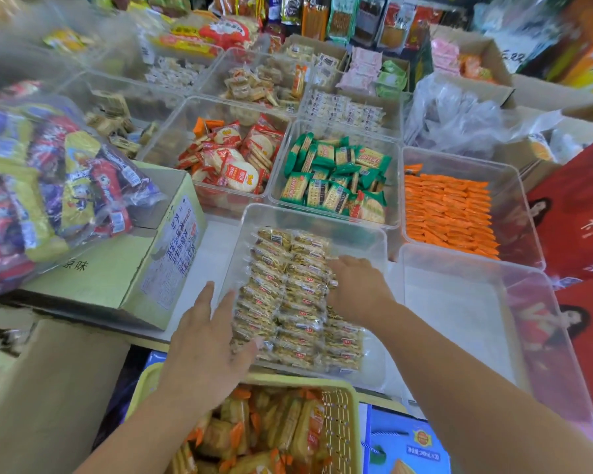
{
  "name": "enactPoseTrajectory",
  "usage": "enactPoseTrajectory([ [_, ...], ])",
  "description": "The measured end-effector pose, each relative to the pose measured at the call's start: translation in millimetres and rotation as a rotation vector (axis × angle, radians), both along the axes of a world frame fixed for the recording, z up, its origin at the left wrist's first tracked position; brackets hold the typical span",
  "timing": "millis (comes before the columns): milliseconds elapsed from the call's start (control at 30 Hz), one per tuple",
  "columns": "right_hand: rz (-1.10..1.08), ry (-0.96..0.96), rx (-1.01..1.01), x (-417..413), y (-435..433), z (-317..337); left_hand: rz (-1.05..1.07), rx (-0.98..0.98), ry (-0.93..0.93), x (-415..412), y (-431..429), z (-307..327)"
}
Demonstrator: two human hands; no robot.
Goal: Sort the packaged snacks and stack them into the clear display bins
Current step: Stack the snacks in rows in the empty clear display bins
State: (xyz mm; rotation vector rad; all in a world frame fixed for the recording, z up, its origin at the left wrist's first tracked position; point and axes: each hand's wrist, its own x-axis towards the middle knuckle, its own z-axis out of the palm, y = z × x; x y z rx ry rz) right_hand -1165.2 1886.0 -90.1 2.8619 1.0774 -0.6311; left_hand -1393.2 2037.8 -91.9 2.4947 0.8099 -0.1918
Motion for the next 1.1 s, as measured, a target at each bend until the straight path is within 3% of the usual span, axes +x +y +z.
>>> enactPoseTrajectory([
  [100, 0.017, 0.054, 0.266, -57.5, 7.4, 20.7, -0.029, -0.01, -0.153, -34.4, -8.2, 20.3],
  [200, 0.156, 0.098, 0.515, -127.6, 31.0, 39.6, 0.07, 0.01, -0.347, -85.5, -5.5, 43.6],
  [300, 0.266, 0.201, 0.622, -199.6, 68.0, 54.9, 0.179, 0.154, -0.528, -144.0, 13.8, 61.2],
  [400, 0.411, 0.281, 0.667, -271.2, 109.8, 59.4, 0.368, 0.213, -0.509, -211.2, 51.4, 63.0],
  [533, 0.571, 0.222, 0.625, -352.4, 164.8, 48.2, 0.522, 0.146, -0.311, -298.1, 115.4, 42.0],
  [667, 0.52, 0.151, 0.394, -405.4, 211.5, 30.5, 0.714, -0.09, -0.079, -353.6, 193.2, 24.3],
  [767, 0.466, -0.016, 0.218, -426.0, 228.5, 22.5, 0.87, -0.276, -0.227, -367.3, 259.1, 18.5],
  [867, 0.386, -0.105, 0.171, -435.9, 232.5, 18.5, 1.094, -0.441, -0.266, -359.7, 316.3, 0.3],
  [1000, 0.334, -0.166, 0.128, -437.8, 226.8, 14.3, 1.351, -0.965, -0.397, -338.5, 355.3, -35.3],
  [1100, 0.308, -0.172, 0.098, -442.7, 228.5, 15.0, 1.409, -1.162, -0.46, -329.5, 367.5, -64.9],
])
